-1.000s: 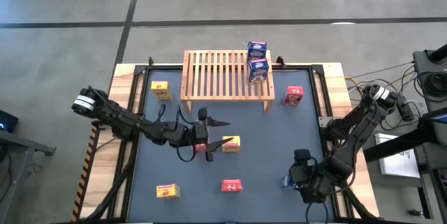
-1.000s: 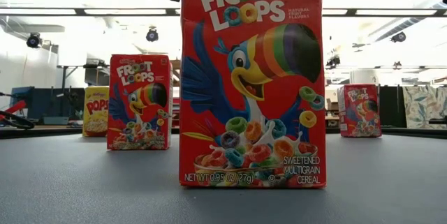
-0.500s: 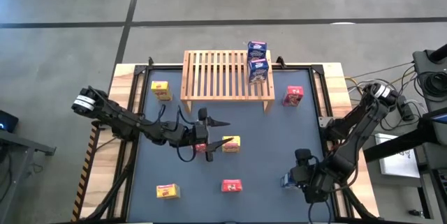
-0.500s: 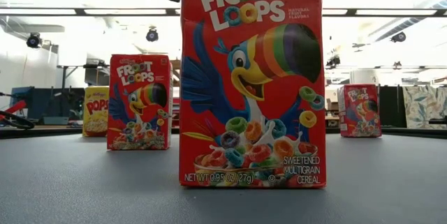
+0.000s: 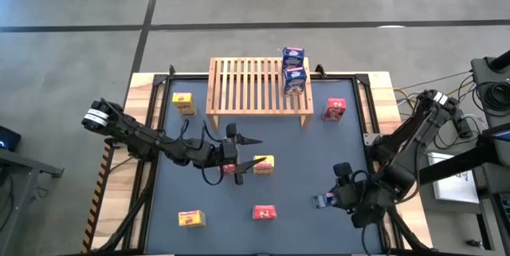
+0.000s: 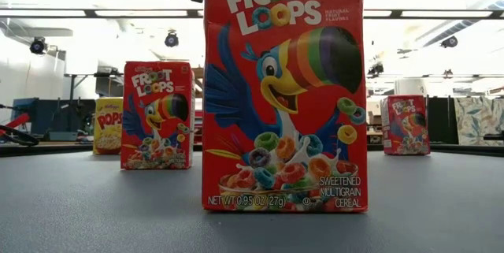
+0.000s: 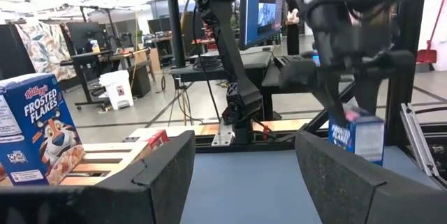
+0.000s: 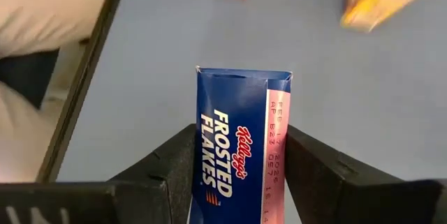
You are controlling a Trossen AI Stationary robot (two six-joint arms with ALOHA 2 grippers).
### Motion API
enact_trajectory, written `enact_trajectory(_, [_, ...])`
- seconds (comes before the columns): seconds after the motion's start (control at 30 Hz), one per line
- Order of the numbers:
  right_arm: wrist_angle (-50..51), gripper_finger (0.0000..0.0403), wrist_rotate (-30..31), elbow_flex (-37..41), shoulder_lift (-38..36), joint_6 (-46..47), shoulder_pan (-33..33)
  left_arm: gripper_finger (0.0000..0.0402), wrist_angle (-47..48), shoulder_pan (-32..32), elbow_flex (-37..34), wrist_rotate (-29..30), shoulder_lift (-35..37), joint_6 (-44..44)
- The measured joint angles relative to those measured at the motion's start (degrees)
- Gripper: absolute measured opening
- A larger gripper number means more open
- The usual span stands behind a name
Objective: Stack cereal on shelf
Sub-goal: Put the blue cereal box on the shelf aligned with the other cereal box
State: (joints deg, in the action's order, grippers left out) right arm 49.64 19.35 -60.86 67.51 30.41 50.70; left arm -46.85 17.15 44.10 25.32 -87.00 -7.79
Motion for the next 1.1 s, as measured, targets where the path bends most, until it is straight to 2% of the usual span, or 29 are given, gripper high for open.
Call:
enact_trajectory(0.3, [5.8, 0.0178, 10.5, -7.6, -4.7, -14.1, -8.5, 0.0231, 0.2, 0.0, 0.0, 0.0, 0.0, 0.4])
enact_trajectory(0.57, [5.0, 0.0178, 11.3, -12.7, -7.8, -29.8, -23.8, 0.0231, 0.8, 0.0, 0.0, 0.0, 0.0, 0.4])
enact_trajectory(0.7, [4.8, 0.0178, 8.8, -16.2, -7.6, -37.2, -32.4, 0.0231, 0.8, 0.0, 0.0, 0.0, 0.0, 0.4])
enact_trajectory(0.87, [4.6, 0.0178, 1.3, -20.2, -6.2, -46.2, -42.1, 0.0231, 1.0, 0.0, 0.0, 0.0, 0.0, 0.4])
enact_trajectory(1.1, [4.7, 0.0178, -5.1, -23.0, -3.9, -53.4, -52.4, 0.0231, 1.3, 0.0, 0.0, 0.0, 0.0, 0.4])
